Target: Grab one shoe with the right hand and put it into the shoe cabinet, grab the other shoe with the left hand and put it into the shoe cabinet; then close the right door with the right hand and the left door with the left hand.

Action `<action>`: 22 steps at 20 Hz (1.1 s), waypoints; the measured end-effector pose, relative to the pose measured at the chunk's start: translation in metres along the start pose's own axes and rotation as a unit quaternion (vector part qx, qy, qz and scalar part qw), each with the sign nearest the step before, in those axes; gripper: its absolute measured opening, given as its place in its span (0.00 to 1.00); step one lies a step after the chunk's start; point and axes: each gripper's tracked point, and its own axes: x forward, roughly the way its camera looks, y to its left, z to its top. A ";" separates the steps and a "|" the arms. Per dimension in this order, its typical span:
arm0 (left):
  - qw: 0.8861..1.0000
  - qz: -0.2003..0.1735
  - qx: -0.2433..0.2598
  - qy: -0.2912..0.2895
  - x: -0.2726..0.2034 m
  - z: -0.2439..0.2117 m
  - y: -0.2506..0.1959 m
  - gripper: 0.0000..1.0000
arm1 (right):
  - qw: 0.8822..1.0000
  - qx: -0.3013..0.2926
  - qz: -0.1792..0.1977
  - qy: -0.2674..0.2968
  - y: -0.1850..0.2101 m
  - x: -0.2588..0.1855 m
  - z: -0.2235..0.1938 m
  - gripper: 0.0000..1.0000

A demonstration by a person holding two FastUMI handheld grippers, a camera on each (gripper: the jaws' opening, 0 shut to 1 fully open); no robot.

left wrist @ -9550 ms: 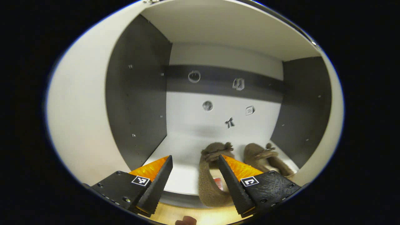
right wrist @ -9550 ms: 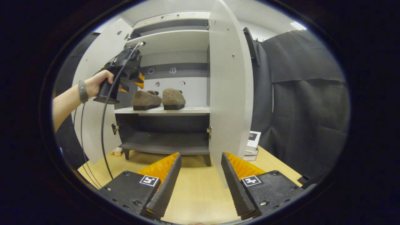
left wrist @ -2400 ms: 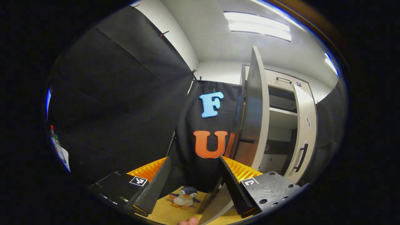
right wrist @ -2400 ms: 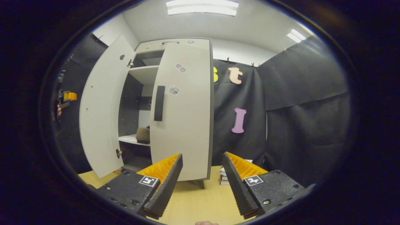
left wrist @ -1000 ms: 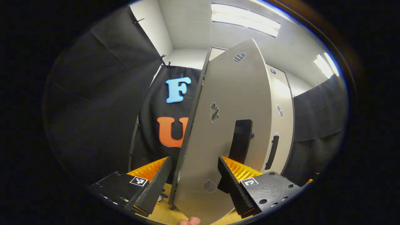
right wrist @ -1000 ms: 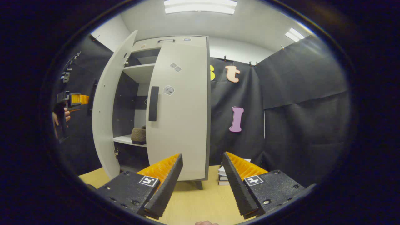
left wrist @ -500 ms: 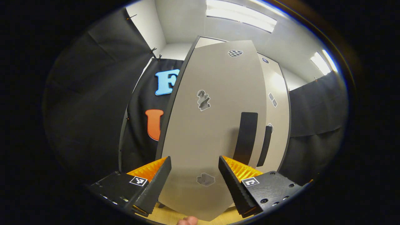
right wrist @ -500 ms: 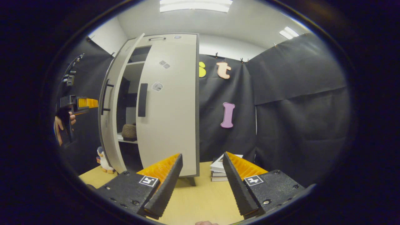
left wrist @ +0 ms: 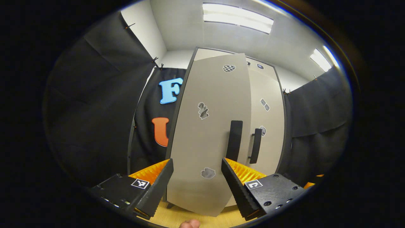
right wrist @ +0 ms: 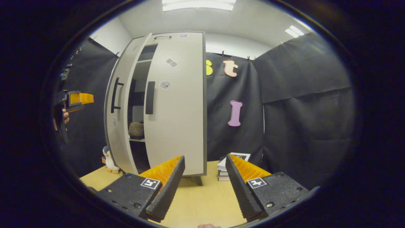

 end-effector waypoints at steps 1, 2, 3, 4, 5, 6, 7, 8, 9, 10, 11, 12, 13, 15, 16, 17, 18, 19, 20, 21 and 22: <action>1.000 -0.001 0.006 0.003 -0.008 -0.006 -0.005 0.93 | 1.000 0.000 0.005 0.002 0.003 -0.001 -0.001 0.86; 1.000 -0.002 0.010 0.009 -0.016 -0.016 -0.010 0.93 | 1.000 0.002 0.010 0.002 0.005 -0.002 -0.001 0.86; 1.000 -0.004 0.012 0.015 -0.025 -0.023 -0.016 0.93 | 1.000 0.004 0.013 0.001 0.007 -0.003 -0.001 0.86; 1.000 -0.005 0.010 0.020 -0.034 -0.031 -0.020 0.93 | 1.000 0.006 0.018 0.000 0.009 -0.004 0.000 0.86; 1.000 -0.009 0.003 0.024 -0.041 -0.038 -0.027 0.93 | 1.000 0.008 0.021 -0.001 0.011 -0.004 -0.001 0.86; 1.000 -0.014 -0.002 0.027 -0.048 -0.044 -0.034 0.94 | 1.000 0.008 0.022 0.000 0.012 -0.005 -0.001 0.86; 0.999 -0.018 -0.006 0.031 -0.054 -0.050 -0.039 0.94 | 1.000 0.008 0.023 0.001 0.012 -0.005 -0.002 0.86; 0.999 -0.027 -0.011 0.035 -0.059 -0.057 -0.046 0.94 | 1.000 0.008 0.025 0.002 0.013 -0.006 -0.003 0.86; 0.999 -0.035 -0.015 0.035 -0.065 -0.061 -0.051 0.94 | 1.000 0.010 0.026 0.002 0.014 -0.008 -0.004 0.86; 0.999 -0.036 -0.017 0.036 -0.071 -0.065 -0.053 0.94 | 1.000 0.011 0.029 0.001 0.015 -0.009 -0.004 0.86; 0.999 -0.036 -0.015 0.037 -0.075 -0.069 -0.054 0.94 | 0.999 0.012 0.030 0.000 0.015 -0.009 -0.005 0.86; 0.999 -0.033 -0.013 0.040 -0.079 -0.073 -0.053 0.94 | 0.999 0.013 0.030 -0.001 0.014 -0.011 -0.005 0.86; 0.999 -0.029 -0.011 0.045 -0.083 -0.079 -0.052 0.95 | 0.999 0.014 0.029 -0.003 0.013 -0.013 -0.006 0.86; 0.998 -0.027 -0.009 0.053 -0.087 -0.087 -0.052 0.95 | 0.999 0.017 0.027 -0.004 0.014 -0.016 -0.008 0.86; 0.998 -0.028 -0.008 0.052 -0.088 -0.087 -0.054 0.95 | 0.999 0.020 0.029 -0.003 0.014 -0.017 -0.009 0.86; 0.998 -0.028 -0.006 0.050 -0.089 -0.085 -0.054 0.95 | 0.999 0.021 0.031 -0.003 0.015 -0.018 -0.009 0.86; 0.998 -0.027 -0.003 0.048 -0.090 -0.084 -0.053 0.95 | 0.999 0.022 0.033 -0.003 0.015 -0.018 -0.010 0.86; 0.999 -0.026 0.001 0.047 -0.090 -0.082 -0.052 0.95 | 0.999 0.023 0.035 -0.003 0.017 -0.020 -0.010 0.86; 0.999 -0.022 0.005 0.047 -0.090 -0.082 -0.049 0.95 | 0.999 0.023 0.037 -0.004 0.017 -0.020 -0.010 0.86; 0.999 -0.016 0.007 0.047 -0.091 -0.082 -0.047 0.95 | 0.999 0.023 0.038 -0.003 0.017 -0.020 -0.011 0.86; 0.999 -0.013 0.005 0.047 -0.093 -0.081 -0.047 0.95 | 0.999 0.022 0.041 0.000 0.018 -0.019 -0.013 0.87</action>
